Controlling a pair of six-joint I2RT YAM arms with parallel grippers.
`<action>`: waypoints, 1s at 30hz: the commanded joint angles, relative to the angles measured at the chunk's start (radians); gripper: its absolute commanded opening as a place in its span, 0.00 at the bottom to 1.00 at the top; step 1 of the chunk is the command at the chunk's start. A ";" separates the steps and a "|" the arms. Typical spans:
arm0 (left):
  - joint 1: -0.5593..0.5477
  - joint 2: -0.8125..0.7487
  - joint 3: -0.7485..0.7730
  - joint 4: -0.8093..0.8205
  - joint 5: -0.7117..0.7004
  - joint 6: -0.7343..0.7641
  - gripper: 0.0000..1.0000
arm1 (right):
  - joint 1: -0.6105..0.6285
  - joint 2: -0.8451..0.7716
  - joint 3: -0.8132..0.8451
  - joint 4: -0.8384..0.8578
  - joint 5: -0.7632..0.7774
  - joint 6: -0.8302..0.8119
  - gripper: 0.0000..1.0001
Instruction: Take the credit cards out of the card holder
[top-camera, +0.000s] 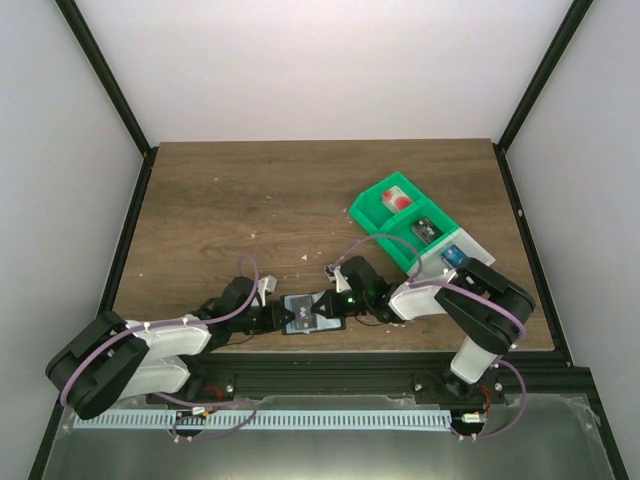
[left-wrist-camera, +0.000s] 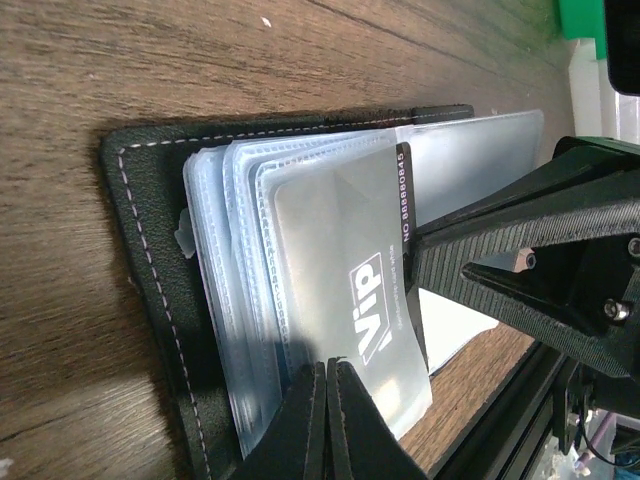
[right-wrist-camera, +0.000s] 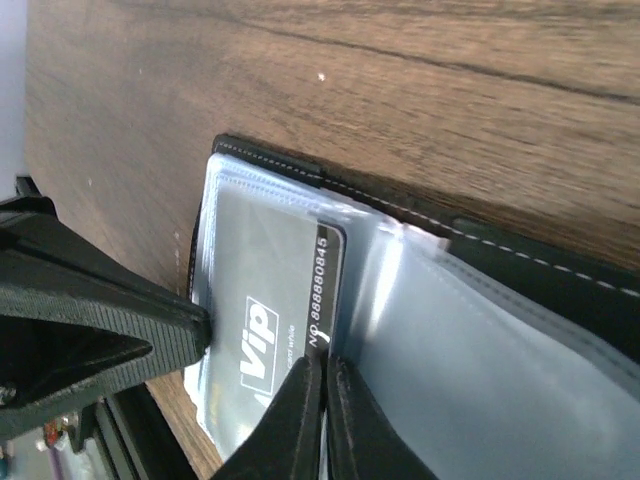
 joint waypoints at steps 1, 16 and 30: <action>0.001 0.023 -0.021 -0.026 0.010 -0.001 0.00 | -0.016 0.005 -0.035 0.088 -0.058 0.022 0.01; 0.002 0.032 -0.018 -0.046 -0.005 -0.002 0.01 | -0.077 -0.043 -0.112 0.148 -0.099 0.025 0.01; 0.001 0.024 -0.009 -0.068 -0.012 -0.003 0.02 | -0.121 -0.092 -0.165 0.139 -0.102 0.026 0.00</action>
